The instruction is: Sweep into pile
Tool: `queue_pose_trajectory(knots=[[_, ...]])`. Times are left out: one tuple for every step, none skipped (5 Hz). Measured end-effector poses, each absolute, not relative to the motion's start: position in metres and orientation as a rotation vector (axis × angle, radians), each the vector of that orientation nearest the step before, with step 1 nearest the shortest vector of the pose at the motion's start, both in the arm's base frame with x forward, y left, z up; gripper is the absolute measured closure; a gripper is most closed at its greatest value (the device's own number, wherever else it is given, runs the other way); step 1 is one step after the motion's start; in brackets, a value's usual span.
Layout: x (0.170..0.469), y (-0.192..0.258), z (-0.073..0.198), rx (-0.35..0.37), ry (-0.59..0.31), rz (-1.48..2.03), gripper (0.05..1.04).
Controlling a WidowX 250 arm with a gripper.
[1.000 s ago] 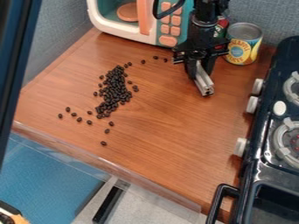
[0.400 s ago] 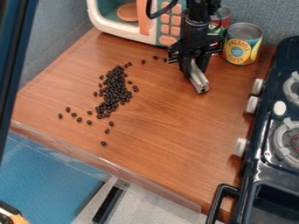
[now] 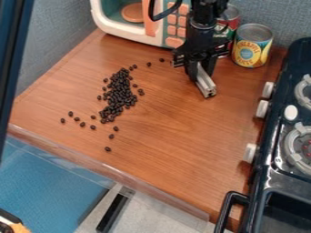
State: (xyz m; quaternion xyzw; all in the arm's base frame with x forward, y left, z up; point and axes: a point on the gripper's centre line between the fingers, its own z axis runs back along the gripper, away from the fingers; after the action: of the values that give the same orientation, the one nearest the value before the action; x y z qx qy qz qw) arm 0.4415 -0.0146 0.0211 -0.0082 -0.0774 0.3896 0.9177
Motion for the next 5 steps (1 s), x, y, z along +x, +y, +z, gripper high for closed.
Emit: queue_pose_trajectory(knots=[[0.435,-0.013,0.023,-0.019,-0.171,0.803,0.711],[0.427,-0.011,0.023,-0.017,-0.17,0.814,0.711],[0.424,-0.004,0.033,-0.032,-0.193,0.836,0.711],[0.419,0.003,0.042,-0.046,-0.208,0.86,0.711],[0.417,0.001,0.051,-0.073,-0.218,0.857,0.711]])
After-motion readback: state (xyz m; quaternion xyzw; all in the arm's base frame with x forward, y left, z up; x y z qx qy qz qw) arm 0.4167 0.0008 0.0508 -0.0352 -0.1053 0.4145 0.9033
